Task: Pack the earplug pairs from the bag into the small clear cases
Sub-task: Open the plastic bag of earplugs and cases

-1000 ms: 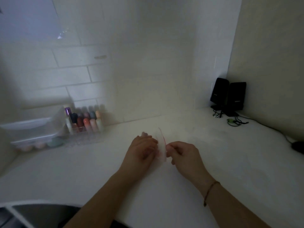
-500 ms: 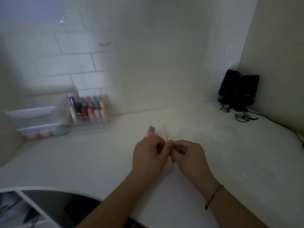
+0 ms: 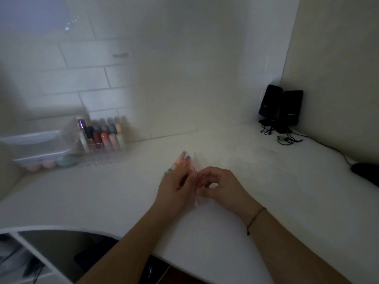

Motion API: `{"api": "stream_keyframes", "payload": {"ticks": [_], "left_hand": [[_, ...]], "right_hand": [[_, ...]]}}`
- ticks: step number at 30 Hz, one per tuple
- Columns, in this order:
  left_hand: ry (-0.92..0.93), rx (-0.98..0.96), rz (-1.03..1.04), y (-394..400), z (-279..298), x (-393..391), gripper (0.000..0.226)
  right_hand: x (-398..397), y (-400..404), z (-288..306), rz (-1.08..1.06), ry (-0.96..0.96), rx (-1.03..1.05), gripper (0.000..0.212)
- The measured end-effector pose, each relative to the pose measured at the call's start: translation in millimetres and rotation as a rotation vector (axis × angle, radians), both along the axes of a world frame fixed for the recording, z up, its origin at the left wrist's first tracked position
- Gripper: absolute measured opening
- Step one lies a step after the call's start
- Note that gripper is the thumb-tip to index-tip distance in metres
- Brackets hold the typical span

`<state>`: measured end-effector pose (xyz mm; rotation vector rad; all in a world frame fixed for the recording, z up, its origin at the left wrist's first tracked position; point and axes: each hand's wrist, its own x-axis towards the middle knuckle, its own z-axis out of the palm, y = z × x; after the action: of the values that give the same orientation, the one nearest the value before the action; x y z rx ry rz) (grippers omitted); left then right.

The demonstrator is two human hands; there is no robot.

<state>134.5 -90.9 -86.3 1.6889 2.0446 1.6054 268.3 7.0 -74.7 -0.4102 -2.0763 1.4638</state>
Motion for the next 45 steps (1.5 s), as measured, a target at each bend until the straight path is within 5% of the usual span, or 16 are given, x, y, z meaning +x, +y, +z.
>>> {"api": "stream_keyframes", "payload": {"ticks": [8, 15, 23, 38, 45], "left_hand": [[-0.108, 0.002, -0.055, 3.7, -4.6, -2.0, 0.026], [-0.051, 0.024, -0.059, 1.9, -3.4, -1.9, 0.025], [-0.077, 0.007, -0.117, 3.6, -3.2, -4.6, 0.012], [0.108, -0.012, -0.091, 2.3, 0.2, -1.4, 0.018], [0.221, -0.019, 0.051, 3.4, -0.7, 3.0, 0.021]], "right_hand": [[1.9, 4.2, -1.1, 0.055, 0.016, -0.03, 0.031], [-3.2, 3.8, -0.7, -0.067, 0.048, -0.025, 0.008], [-3.0, 1.4, 2.1, -0.135, 0.038, -0.042, 0.025], [-2.7, 4.2, 1.9, -0.237, -0.043, 0.116, 0.034], [-6.6, -0.3, -1.0, -0.281, -0.117, 0.187, 0.014]]}}
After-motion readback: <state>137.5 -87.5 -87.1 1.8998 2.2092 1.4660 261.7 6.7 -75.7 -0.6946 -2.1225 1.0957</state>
